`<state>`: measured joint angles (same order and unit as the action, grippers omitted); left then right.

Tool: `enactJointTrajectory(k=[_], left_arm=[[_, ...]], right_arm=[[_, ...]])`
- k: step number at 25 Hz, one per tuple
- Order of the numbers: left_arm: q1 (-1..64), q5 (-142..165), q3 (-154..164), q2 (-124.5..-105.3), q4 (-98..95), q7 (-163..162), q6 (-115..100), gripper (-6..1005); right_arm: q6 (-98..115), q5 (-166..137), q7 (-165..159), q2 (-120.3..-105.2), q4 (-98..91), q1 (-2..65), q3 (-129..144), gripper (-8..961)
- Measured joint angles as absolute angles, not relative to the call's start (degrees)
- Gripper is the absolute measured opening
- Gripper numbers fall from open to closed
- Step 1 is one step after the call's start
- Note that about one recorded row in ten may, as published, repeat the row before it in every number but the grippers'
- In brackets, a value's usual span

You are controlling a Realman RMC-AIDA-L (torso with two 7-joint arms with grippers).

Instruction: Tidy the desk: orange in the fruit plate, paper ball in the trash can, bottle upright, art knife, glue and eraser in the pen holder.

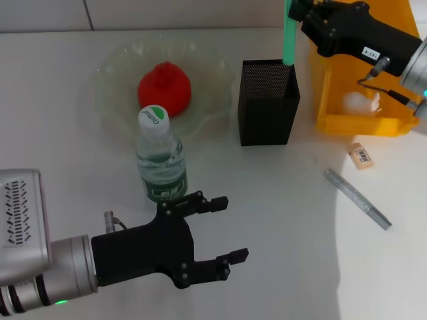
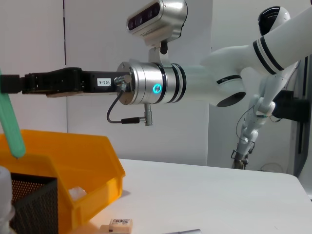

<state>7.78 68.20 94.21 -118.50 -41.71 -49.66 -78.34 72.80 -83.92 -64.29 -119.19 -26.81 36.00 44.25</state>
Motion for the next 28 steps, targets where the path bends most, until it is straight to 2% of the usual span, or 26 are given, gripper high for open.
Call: enactJointTrajectory(k=[11, 26, 28], left_arm=[[8.35, 68.20, 94.45, -118.49, -40.94, -49.66, -78.25, 788], [8.35, 68.20, 94.24, -118.45, -40.36, -49.66, -78.67, 788], [8.37, 68.20, 94.16, -118.45, -40.08, -49.66, -78.68, 788]], right_arm=[[70.58, -82.86, -55.66, -119.52, -18.90, 38.49, 44.74, 105], [70.81, -83.12, -56.10, -119.41, -19.07, 37.61, 45.62, 114], [71.59, -83.10, -56.80, -119.39, -19.67, 37.20, 45.62, 196]])
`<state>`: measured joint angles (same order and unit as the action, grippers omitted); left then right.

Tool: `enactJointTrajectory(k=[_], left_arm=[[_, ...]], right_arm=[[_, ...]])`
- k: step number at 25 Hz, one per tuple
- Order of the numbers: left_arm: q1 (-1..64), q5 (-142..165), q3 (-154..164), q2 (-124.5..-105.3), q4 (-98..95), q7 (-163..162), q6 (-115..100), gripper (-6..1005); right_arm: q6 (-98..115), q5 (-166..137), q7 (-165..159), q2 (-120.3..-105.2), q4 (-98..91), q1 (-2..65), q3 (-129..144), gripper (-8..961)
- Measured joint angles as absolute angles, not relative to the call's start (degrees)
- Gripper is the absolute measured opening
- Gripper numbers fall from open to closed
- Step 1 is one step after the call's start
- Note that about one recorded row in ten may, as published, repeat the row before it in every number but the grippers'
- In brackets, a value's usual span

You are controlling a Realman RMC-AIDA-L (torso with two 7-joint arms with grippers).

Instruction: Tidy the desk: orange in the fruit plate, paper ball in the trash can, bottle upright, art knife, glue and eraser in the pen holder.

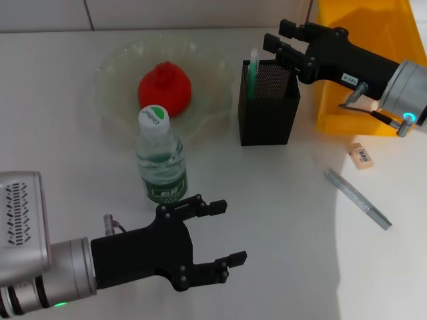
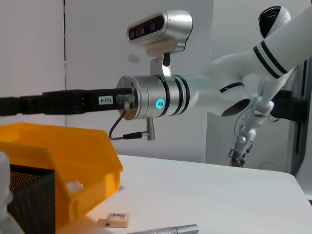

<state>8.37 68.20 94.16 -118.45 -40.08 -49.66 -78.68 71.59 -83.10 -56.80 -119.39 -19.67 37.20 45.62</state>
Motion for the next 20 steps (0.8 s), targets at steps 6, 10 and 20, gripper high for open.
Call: enactJointTrajectory(k=[6, 10, 20], left_arm=[[8.36, 68.20, 94.09, -118.47, -39.56, -49.66, -78.72, 788], [8.40, 68.20, 94.04, -118.48, -39.34, -49.66, -78.74, 788], [8.84, 67.87, 94.04, -118.63, -38.56, -49.81, -78.38, 788]], right_arm=[[78.39, -84.89, -75.56, -119.16, -35.81, 31.30, 45.73, 505], [81.08, -102.65, -107.41, -119.17, -60.53, 27.90, 46.15, 605], [103.12, -138.12, -144.04, -119.37, -89.00, 31.98, 50.87, 782]])
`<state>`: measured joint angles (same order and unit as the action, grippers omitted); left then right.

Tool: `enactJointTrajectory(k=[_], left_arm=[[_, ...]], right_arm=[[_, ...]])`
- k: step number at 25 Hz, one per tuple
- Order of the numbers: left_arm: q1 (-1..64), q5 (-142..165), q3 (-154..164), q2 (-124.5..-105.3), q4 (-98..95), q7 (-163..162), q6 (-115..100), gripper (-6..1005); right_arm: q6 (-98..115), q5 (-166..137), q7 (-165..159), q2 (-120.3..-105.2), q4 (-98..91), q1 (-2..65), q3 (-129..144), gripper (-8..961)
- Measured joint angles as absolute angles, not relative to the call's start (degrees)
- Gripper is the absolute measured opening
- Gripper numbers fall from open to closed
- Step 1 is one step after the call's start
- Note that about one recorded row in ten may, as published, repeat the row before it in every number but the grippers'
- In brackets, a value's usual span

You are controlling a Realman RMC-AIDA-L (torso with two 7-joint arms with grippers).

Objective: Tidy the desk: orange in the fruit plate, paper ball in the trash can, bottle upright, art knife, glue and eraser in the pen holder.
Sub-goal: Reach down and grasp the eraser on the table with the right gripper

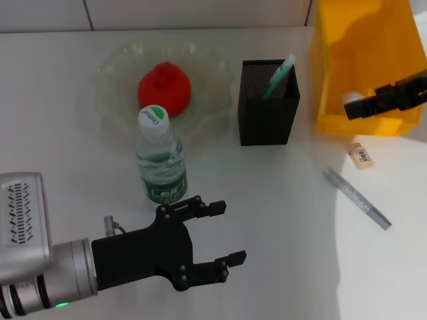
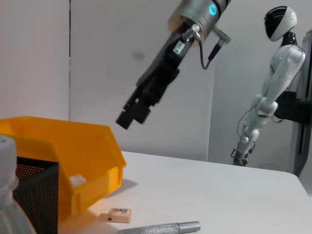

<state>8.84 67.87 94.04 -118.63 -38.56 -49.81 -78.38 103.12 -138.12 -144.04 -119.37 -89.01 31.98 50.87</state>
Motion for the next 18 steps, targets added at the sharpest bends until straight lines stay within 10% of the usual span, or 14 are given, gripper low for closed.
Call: enactJointTrajectory(k=[18], left_arm=[[9.93, 67.75, 94.27, -118.82, -37.07, -49.74, -78.30, 788]], right_arm=[[99.86, -154.75, -151.41, -119.55, -83.22, 30.46, 55.67, 803]])
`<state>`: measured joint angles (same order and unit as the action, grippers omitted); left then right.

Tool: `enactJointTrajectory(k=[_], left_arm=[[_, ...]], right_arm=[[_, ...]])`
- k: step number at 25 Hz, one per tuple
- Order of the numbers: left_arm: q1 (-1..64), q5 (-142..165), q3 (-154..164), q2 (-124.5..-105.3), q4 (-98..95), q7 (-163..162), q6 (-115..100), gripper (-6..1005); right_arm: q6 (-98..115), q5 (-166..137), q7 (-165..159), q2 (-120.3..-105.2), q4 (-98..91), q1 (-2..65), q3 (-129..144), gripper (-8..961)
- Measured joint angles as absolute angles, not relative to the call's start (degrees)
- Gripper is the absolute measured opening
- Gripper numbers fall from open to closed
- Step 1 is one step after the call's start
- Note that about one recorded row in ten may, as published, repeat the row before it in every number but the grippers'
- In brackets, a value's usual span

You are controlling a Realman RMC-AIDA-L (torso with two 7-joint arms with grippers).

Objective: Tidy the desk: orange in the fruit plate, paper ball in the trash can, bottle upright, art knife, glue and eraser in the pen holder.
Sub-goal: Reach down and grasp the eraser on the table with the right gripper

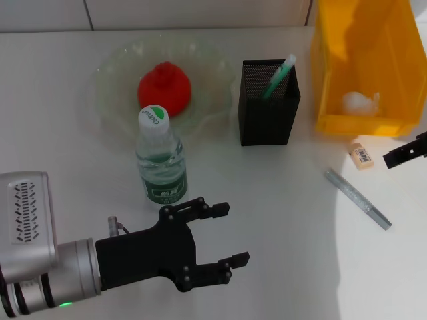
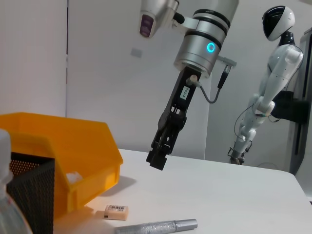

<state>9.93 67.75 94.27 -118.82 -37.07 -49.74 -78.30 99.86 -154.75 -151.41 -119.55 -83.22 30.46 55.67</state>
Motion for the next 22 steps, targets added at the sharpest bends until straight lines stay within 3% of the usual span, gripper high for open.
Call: enactJointTrajectory(k=[22], left_arm=[[10.11, 67.67, 94.57, -118.82, -36.23, -49.74, -78.31, 788]], right_arm=[[80.83, -154.53, -156.09, -119.53, -66.62, 32.52, 61.78, 780]])
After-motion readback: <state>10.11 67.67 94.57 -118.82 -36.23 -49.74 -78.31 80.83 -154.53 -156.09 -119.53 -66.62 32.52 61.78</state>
